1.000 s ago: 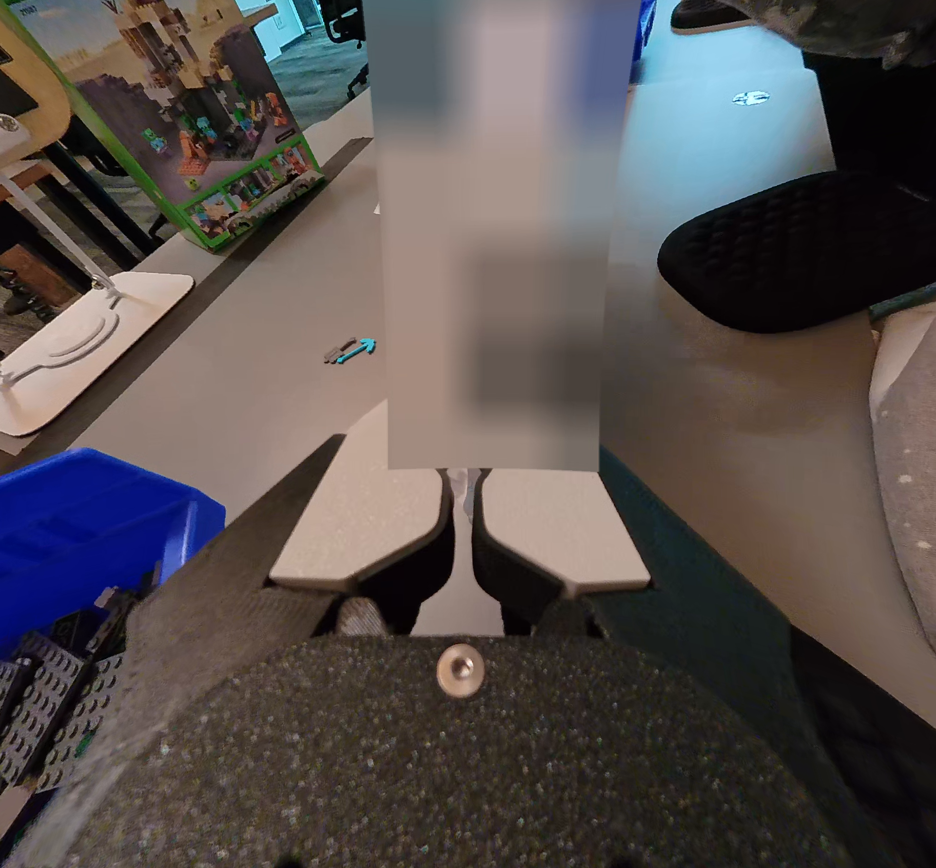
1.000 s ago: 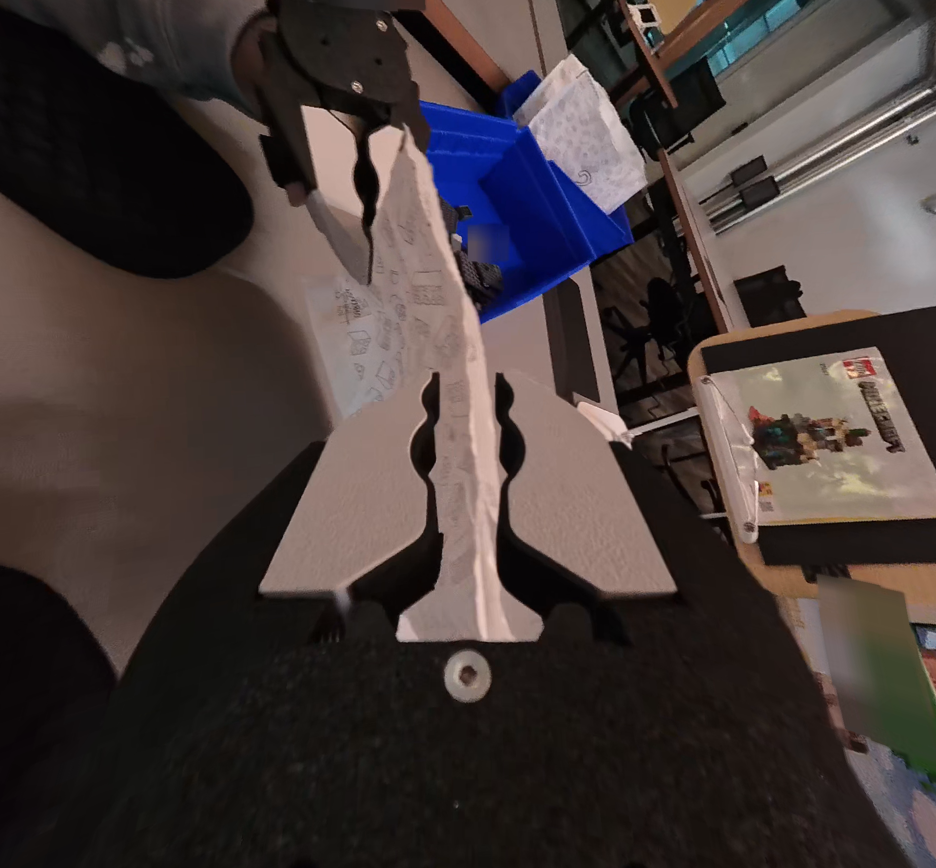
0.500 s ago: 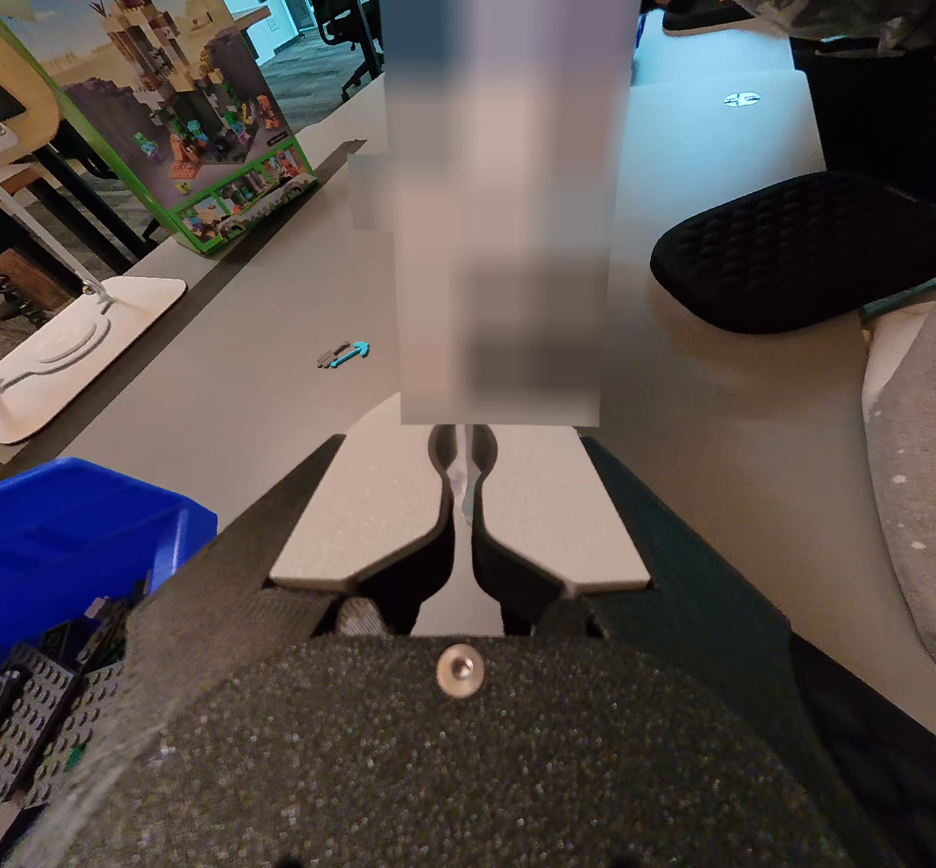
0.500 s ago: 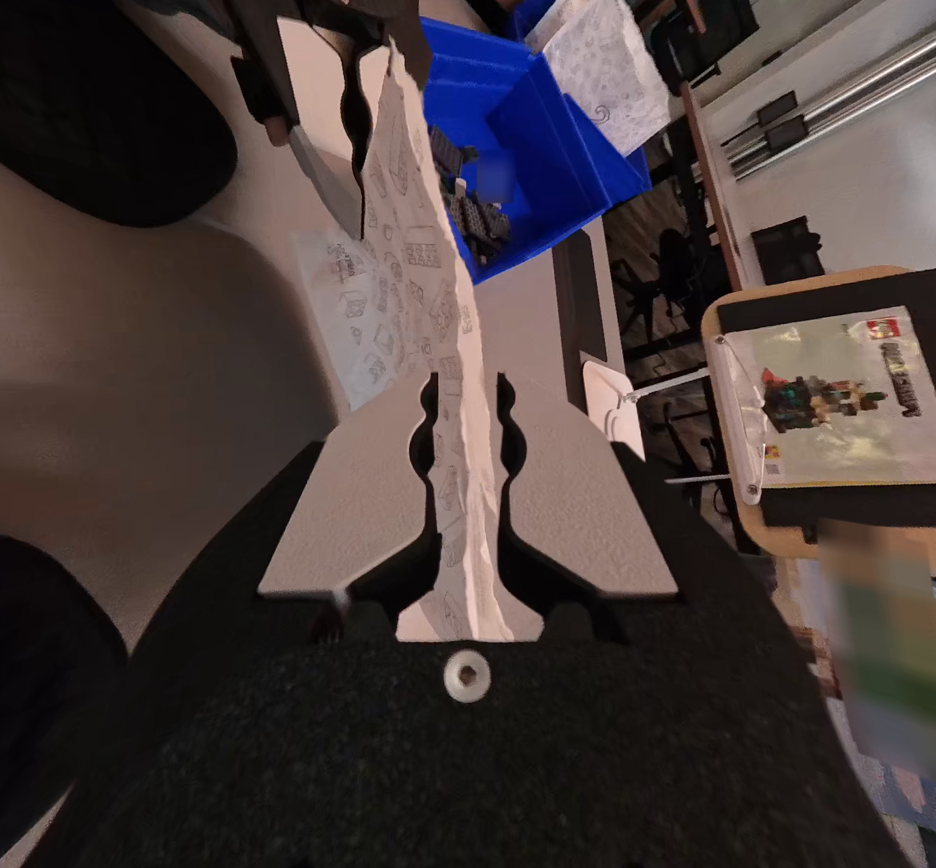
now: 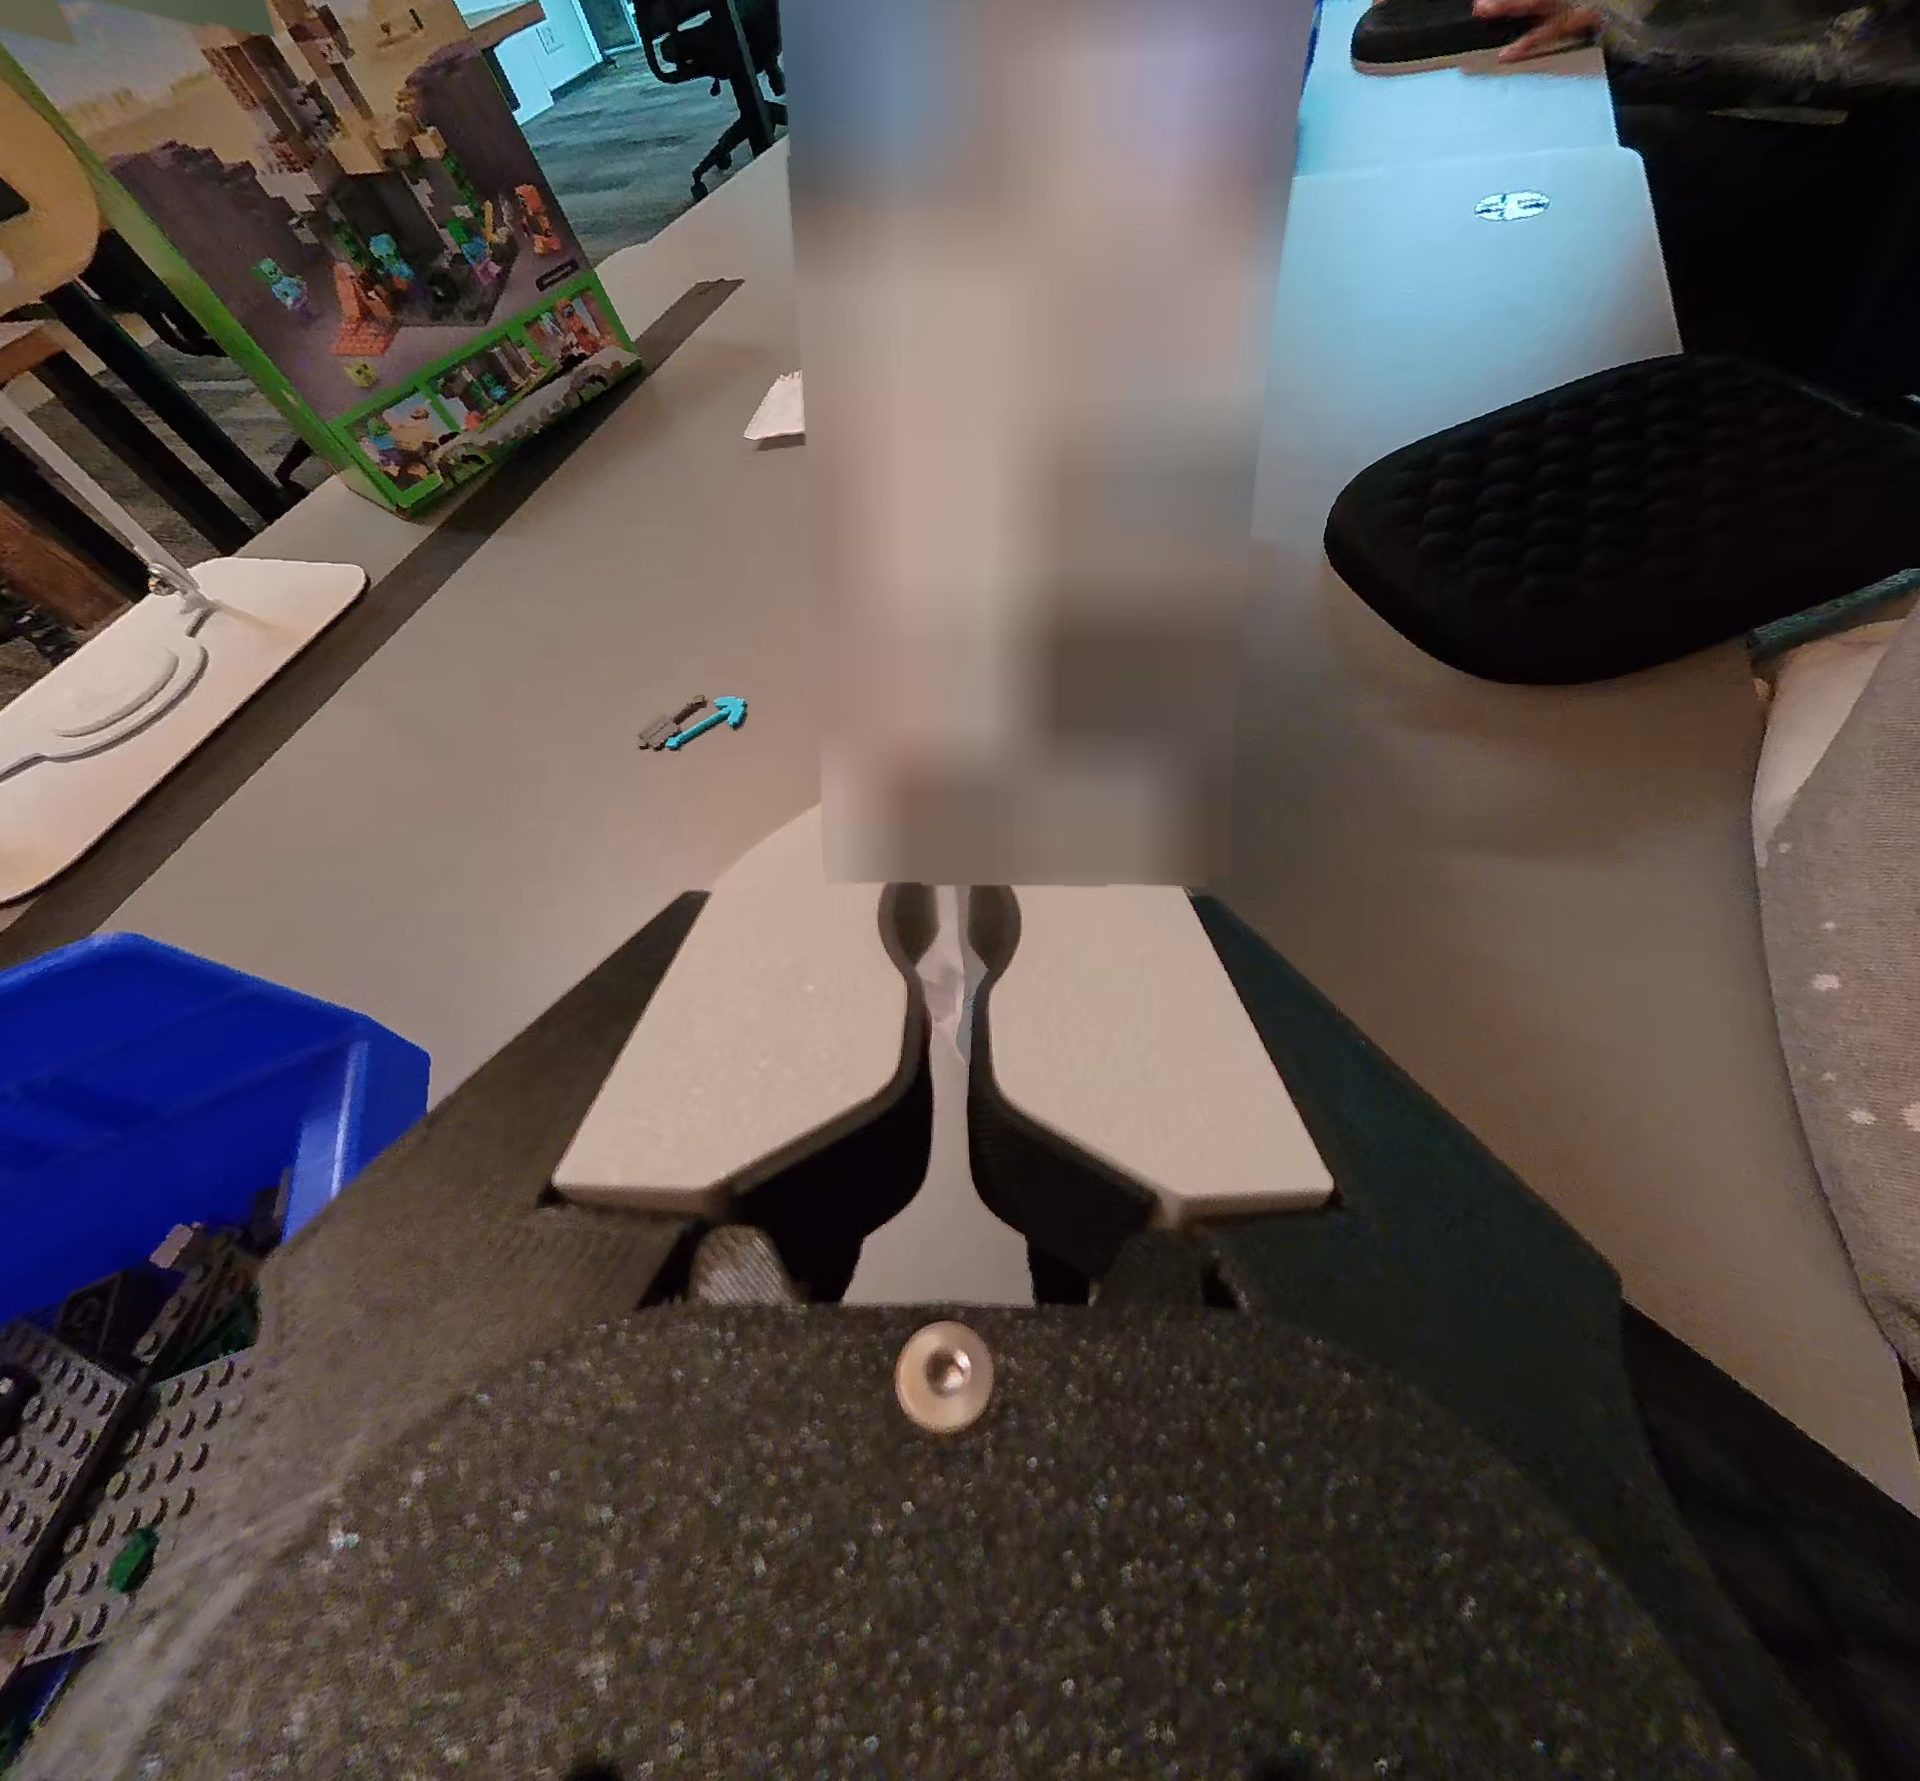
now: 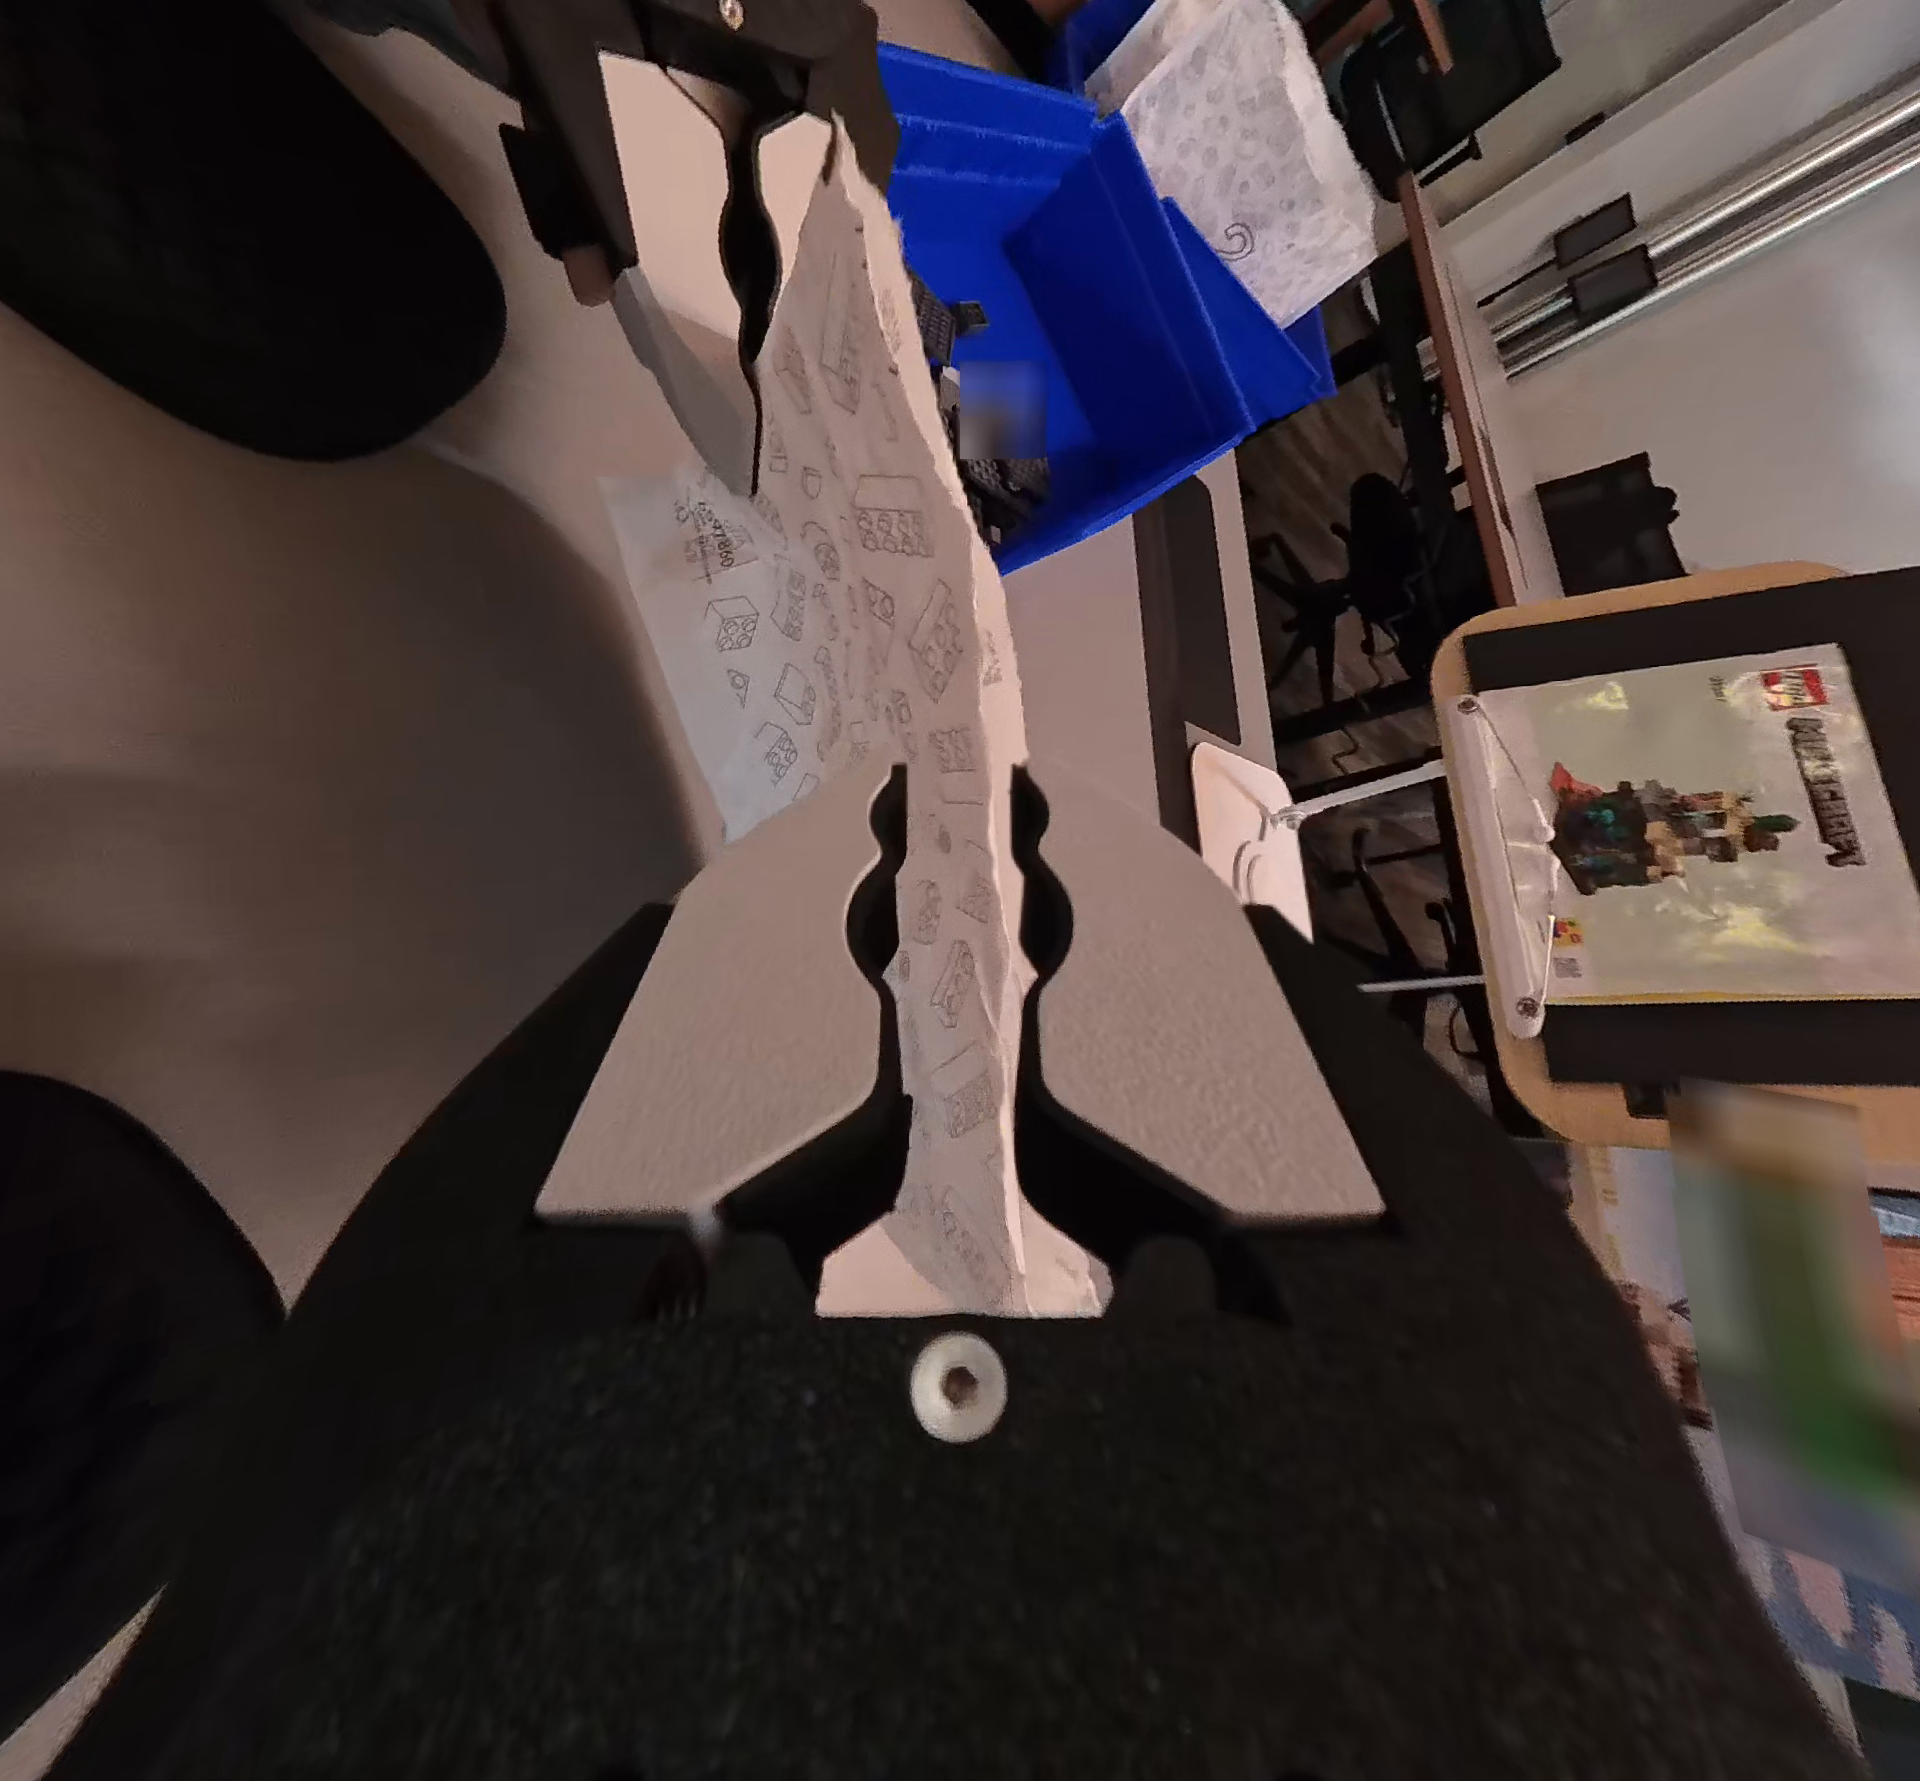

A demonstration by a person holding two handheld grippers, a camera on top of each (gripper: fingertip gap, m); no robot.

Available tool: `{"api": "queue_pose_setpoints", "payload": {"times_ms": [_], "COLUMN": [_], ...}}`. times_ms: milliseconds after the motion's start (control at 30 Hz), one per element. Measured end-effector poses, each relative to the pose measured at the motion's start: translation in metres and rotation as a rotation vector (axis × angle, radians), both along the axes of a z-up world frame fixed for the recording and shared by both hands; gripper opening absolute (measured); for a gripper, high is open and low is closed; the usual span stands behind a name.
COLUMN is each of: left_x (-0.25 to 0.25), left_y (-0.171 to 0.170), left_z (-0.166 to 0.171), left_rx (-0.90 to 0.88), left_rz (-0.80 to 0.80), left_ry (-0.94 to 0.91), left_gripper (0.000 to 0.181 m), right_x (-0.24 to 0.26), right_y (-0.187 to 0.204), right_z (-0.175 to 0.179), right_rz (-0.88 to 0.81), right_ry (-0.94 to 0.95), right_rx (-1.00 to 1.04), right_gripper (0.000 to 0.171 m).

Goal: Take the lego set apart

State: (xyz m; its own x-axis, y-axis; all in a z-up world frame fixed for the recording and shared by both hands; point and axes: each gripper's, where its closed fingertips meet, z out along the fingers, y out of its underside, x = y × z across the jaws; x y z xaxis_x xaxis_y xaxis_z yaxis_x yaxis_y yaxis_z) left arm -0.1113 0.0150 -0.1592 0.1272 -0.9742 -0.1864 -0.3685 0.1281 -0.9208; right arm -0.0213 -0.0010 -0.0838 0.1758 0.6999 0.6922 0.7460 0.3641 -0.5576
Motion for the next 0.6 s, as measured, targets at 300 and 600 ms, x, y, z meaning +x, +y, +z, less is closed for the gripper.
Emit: {"api": "queue_pose_setpoints", "payload": {"times_ms": [300, 600], "left_x": [0.001, 0.009], "left_y": [-0.001, -0.007], "left_z": [0.002, 0.003], "left_rx": [0.027, 0.085], "left_rz": [-0.002, -0.085], "left_ry": [0.008, 0.011], "left_gripper": [0.0, 0.0], "right_x": [0.009, 0.012], "right_y": [0.014, 0.022], "right_z": [-0.034, -0.068], "right_rz": [-0.06, 0.008], "right_ry": [-0.187, -0.568], "right_rx": [-0.103, -0.175], "right_gripper": [0.021, 0.029]}}
